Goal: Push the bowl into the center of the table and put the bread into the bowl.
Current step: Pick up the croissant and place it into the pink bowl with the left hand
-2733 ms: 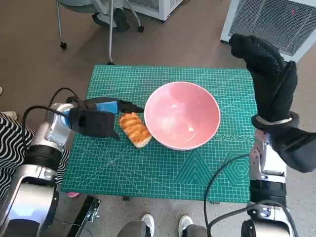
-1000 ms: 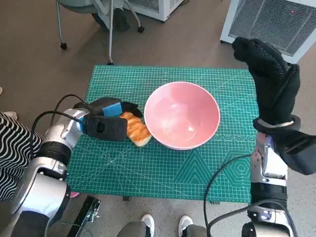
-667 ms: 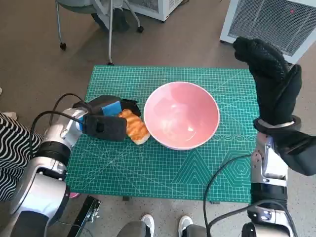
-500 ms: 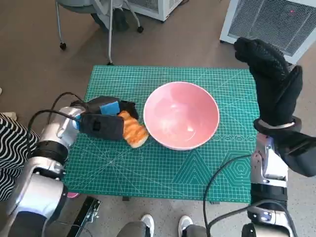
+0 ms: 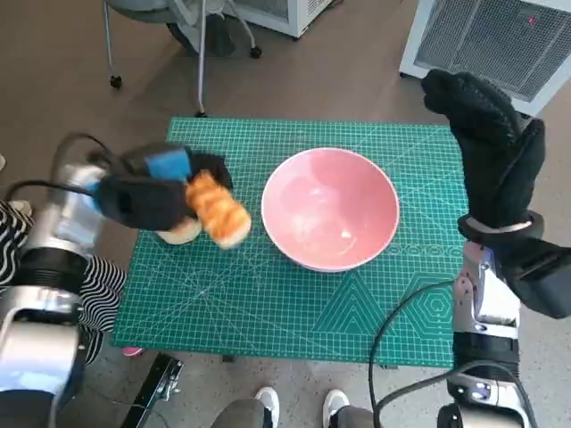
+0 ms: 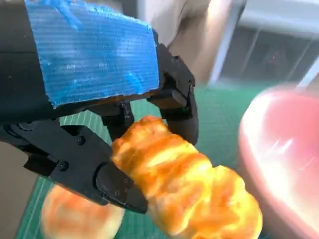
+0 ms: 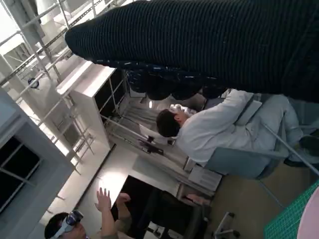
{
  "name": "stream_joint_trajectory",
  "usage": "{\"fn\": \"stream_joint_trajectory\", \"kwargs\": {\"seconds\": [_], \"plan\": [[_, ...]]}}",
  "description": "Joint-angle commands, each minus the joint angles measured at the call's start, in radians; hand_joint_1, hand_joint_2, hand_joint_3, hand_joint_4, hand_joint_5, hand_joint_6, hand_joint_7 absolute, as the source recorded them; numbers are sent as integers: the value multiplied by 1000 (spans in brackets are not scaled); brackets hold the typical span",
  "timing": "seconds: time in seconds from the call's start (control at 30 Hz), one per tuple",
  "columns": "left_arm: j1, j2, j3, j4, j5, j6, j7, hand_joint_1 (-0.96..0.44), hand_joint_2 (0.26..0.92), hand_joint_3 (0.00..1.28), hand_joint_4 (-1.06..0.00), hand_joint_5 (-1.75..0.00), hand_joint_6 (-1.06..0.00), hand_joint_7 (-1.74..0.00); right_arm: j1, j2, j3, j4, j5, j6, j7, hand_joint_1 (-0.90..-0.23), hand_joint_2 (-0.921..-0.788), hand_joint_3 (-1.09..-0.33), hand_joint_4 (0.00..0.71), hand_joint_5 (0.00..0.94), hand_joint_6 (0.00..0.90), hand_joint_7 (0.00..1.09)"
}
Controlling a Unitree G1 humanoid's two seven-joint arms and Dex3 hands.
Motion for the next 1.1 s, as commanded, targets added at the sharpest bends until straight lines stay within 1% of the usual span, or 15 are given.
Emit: {"fn": "stream_joint_trajectory", "kwargs": {"seconds": [0.03,0.17,0.3,0.37,0.57,0.7,0.8,0.87,0.97,1.1], "plan": [[27,19,65,-130,-87,43,-42,3,905,10,-821,-975,-688,-1154,14,1,3,10,-7,15,-10,-744,-921,-632,177,1,94,415],[41,15,111,-243,-137,103,-46,4,901,7,-839,-953,-697,-1147,13,-1,3,11,-6,16,-9,-745,-921,-633,179,1,94,415],[47,-12,144,-344,-157,154,-10,3,895,3,-851,-944,-719,-1120,12,-2,3,14,-5,15,-8,-745,-921,-633,179,2,94,415],[44,-38,151,-369,-156,156,21,3,893,2,-856,-940,-727,-1110,12,-2,3,16,-6,15,-8,-745,-921,-632,179,2,94,415],[10,-124,124,-357,-114,109,108,2,890,2,-865,-933,-730,-1103,7,-3,2,26,-5,10,-5,-745,-921,-631,179,1,94,414],[-21,-175,85,-348,-80,121,123,1,893,3,-858,-942,-719,-1117,5,-3,2,29,-6,9,-5,-745,-921,-632,179,1,94,414],[-73,-224,25,-282,-32,116,116,2,894,4,-859,-945,-711,-1117,5,-5,3,27,-7,10,-5,-745,-921,-632,179,1,94,414],[-97,-241,1,-233,-4,95,127,2,890,3,-872,-930,-720,-1106,6,-6,2,26,-6,10,-4,-746,-921,-632,180,1,94,414],[-153,-284,-71,-103,92,66,185,2,893,7,-868,-939,-703,-1118,8,-9,1,27,-2,11,-1,-746,-921,-632,180,1,94,414],[-210,-326,-135,35,179,32,258,1,901,8,-841,-1006,-692,-1091,12,-10,0,25,-1,10,0,-747,-921,-632,180,1,94,414]]}}
